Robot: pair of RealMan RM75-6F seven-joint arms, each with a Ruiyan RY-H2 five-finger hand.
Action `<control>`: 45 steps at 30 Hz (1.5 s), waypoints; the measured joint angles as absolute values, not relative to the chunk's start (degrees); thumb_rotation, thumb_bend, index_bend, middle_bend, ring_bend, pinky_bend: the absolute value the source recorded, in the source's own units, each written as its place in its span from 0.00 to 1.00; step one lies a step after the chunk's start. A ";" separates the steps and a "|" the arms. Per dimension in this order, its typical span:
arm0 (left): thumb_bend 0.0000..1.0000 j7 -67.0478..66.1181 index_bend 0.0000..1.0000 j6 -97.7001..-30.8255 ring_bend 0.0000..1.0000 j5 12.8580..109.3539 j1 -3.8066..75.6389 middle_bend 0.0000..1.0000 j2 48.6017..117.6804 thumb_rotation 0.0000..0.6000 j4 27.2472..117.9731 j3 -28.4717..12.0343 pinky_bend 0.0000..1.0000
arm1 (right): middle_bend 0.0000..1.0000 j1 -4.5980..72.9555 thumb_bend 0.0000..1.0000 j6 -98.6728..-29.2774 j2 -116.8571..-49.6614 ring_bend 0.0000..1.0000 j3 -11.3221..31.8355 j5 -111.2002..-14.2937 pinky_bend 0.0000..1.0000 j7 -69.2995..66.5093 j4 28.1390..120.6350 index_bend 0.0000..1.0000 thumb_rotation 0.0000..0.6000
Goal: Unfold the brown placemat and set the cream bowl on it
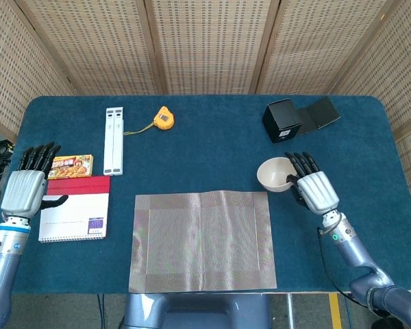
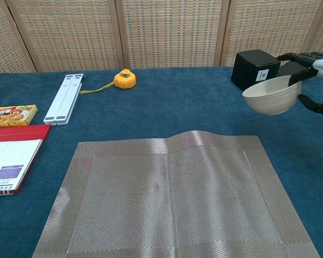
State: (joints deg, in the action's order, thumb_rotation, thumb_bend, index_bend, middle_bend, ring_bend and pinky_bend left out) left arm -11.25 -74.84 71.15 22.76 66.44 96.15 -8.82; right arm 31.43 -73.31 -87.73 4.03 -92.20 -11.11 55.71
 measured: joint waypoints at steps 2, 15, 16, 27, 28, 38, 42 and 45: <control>0.00 -10.99 0.00 -74.66 0.00 71.27 22.73 0.00 66.35 1.00 96.14 -8.83 0.00 | 0.00 31.79 0.71 -74.31 -86.62 0.00 3.28 -94.28 0.00 -10.67 59.02 0.70 1.00; 0.00 -10.06 0.00 -74.48 0.00 72.14 22.25 0.00 65.85 1.00 96.24 -9.05 0.00 | 0.00 38.61 0.71 -68.00 -85.82 0.00 -0.76 -104.06 0.00 2.13 78.92 0.70 1.00; 0.00 -10.07 0.00 -74.43 0.00 72.14 22.26 0.00 65.86 1.00 96.21 -9.08 0.00 | 0.00 39.20 0.71 -67.12 -86.24 0.00 -0.73 -104.23 0.00 2.87 79.44 0.70 1.00; 0.00 -10.98 0.00 -73.74 0.00 71.31 22.37 0.00 66.35 1.00 95.82 -9.45 0.00 | 0.00 44.05 0.71 -58.79 -91.86 0.00 0.42 -102.68 0.00 8.06 81.82 0.70 1.00; 0.00 -11.07 0.00 -73.62 0.00 71.26 22.40 0.00 66.38 1.00 95.81 -9.45 0.00 | 0.00 44.18 0.71 -58.43 -92.27 0.00 0.51 -102.32 0.00 8.42 81.62 0.70 1.00; 0.00 -11.15 0.00 -73.12 0.00 71.06 22.50 0.00 66.48 1.00 95.68 -9.62 0.00 | 0.00 43.88 0.51 -57.92 -93.41 0.00 -0.23 -100.43 0.00 9.73 79.18 0.63 1.00; 0.00 -11.54 0.00 -73.30 0.00 71.01 22.46 0.00 66.58 1.00 95.78 -9.70 0.00 | 0.00 42.94 0.15 -58.53 -91.52 0.00 -1.70 -100.52 0.00 10.06 80.20 0.42 1.00; 0.00 -11.69 0.00 -73.40 0.00 71.10 22.40 0.00 66.60 1.00 95.94 -9.69 0.00 | 0.00 42.09 0.02 -59.32 -90.39 0.00 -2.58 -100.81 0.00 11.59 81.37 0.24 1.00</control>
